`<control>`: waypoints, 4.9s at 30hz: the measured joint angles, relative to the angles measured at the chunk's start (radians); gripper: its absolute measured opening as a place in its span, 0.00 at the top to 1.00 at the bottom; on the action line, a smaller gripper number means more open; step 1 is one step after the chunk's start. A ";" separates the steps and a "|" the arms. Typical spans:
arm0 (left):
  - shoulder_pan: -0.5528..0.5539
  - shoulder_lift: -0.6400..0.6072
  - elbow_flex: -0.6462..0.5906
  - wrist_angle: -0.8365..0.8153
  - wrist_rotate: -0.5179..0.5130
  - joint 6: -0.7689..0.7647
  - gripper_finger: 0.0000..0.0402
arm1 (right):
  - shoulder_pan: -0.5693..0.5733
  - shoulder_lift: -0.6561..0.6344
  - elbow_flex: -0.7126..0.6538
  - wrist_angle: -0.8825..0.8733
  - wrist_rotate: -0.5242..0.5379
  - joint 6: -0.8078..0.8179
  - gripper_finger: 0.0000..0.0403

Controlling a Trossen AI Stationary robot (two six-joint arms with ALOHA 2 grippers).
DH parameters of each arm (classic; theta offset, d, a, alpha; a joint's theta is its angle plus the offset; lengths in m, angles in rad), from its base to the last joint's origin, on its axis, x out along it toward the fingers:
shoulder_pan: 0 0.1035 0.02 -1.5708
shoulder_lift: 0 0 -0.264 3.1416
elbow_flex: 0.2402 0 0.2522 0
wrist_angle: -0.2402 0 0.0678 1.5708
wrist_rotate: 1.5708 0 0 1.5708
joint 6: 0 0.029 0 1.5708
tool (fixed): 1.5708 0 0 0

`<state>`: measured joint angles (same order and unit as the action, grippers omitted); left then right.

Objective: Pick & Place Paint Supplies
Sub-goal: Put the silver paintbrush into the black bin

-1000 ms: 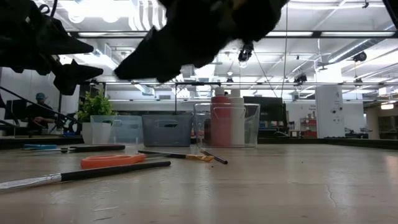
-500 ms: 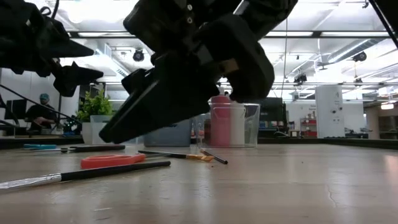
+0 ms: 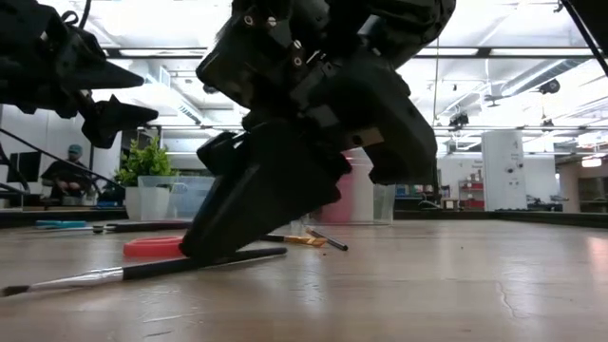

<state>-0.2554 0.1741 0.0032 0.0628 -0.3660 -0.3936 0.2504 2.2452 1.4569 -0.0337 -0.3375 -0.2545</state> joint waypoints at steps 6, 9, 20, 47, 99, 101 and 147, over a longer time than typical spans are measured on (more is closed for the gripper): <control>0.000 0.000 0.000 0.000 0.000 0.000 0.25 | -0.002 0.000 -0.001 -0.015 0.035 0.010 0.73; 0.000 0.000 0.000 0.000 0.000 0.000 0.25 | -0.003 -0.001 -0.001 -0.016 0.047 -0.015 0.73; 0.000 0.000 0.000 0.000 0.000 0.000 0.25 | -0.003 -0.004 0.000 -0.042 0.104 -0.081 0.73; 0.000 0.000 0.000 0.000 0.000 0.000 0.25 | 0.012 -0.005 -0.001 -0.098 0.101 -0.071 0.96; 0.000 0.000 0.000 0.000 0.000 0.000 0.25 | -0.164 -0.551 0.011 -0.221 0.525 0.558 0.97; 0.000 0.000 0.000 0.000 0.000 0.000 0.25 | -0.176 -0.559 0.010 -0.223 0.597 0.597 0.97; 0.002 0.015 0.000 0.006 -0.092 0.003 0.25 | -0.478 0.177 0.778 -0.675 0.830 1.117 0.97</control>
<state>-0.2535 0.1888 0.0036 0.0692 -0.4576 -0.3904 -0.2279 2.4220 2.2349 -0.7086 0.4922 0.8623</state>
